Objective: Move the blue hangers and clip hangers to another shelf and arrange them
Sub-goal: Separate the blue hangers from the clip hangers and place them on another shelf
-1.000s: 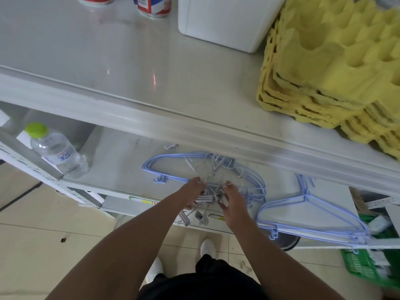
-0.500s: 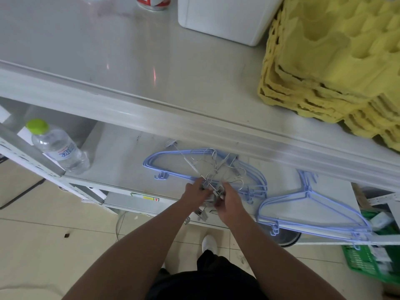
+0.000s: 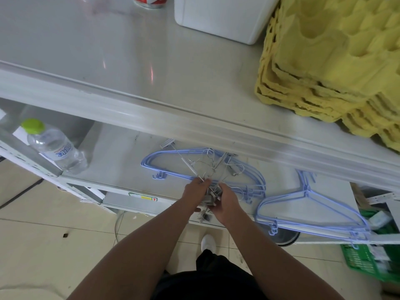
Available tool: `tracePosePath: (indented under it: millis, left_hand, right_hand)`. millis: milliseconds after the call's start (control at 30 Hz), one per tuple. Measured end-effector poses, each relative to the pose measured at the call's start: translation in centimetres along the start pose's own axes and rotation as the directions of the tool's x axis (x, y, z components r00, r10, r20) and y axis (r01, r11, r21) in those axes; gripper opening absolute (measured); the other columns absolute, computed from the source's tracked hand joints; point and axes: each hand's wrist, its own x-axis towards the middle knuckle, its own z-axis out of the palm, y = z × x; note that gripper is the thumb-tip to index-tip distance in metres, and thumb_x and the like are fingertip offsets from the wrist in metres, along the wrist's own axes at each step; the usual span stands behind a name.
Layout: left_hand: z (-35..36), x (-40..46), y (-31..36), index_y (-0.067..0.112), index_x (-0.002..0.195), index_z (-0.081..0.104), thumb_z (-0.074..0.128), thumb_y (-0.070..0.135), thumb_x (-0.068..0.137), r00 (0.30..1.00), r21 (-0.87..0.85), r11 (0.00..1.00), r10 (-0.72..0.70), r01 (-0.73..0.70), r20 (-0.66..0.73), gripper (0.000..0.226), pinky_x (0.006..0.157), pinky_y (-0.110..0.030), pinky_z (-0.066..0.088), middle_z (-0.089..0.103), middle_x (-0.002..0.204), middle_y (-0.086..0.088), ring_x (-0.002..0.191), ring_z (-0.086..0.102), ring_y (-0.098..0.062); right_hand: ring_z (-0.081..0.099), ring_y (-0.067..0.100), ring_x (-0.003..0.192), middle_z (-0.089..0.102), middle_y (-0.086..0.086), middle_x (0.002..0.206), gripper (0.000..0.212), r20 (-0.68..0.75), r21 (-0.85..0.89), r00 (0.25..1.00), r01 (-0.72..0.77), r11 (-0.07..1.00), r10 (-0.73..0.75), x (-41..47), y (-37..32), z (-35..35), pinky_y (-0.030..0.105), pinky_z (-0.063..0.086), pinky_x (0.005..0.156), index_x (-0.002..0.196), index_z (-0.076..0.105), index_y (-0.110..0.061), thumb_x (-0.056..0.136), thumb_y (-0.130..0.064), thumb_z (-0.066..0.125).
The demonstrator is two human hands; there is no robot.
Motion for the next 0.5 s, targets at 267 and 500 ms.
tracePosePath:
  millis: [267,500]
  left_hand:
    - [0.5,1.3,0.2,0.023,0.092,0.059,0.051,0.039,0.069,0.998,0.105,0.992,0.063,-0.063,0.005,0.029,0.079,-0.034,0.049,0.062,0.11,-0.017,0.098,0.061,-0.03]
    - [-0.4,0.7,0.4,0.022,0.114,0.059,0.059,0.041,0.069,0.987,0.031,0.99,0.136,-0.139,0.084,0.049,0.077,-0.032,0.053,0.066,0.109,-0.011,0.096,0.065,-0.022]
  right_hand:
    - [0.07,0.03,0.085,0.072,0.019,0.103,0.036,0.018,-0.097,0.999,0.029,0.995,-0.027,0.0,-0.3,0.2,0.039,0.056,0.075,0.116,0.063,0.0,0.097,-0.028,0.05]
    - [0.067,0.024,0.068,0.069,0.012,0.089,0.038,-0.02,-0.242,0.999,0.028,0.97,-0.034,-0.2,-0.5,0.9,0.031,0.053,0.058,0.121,0.06,-0.003,0.092,-0.023,0.047]
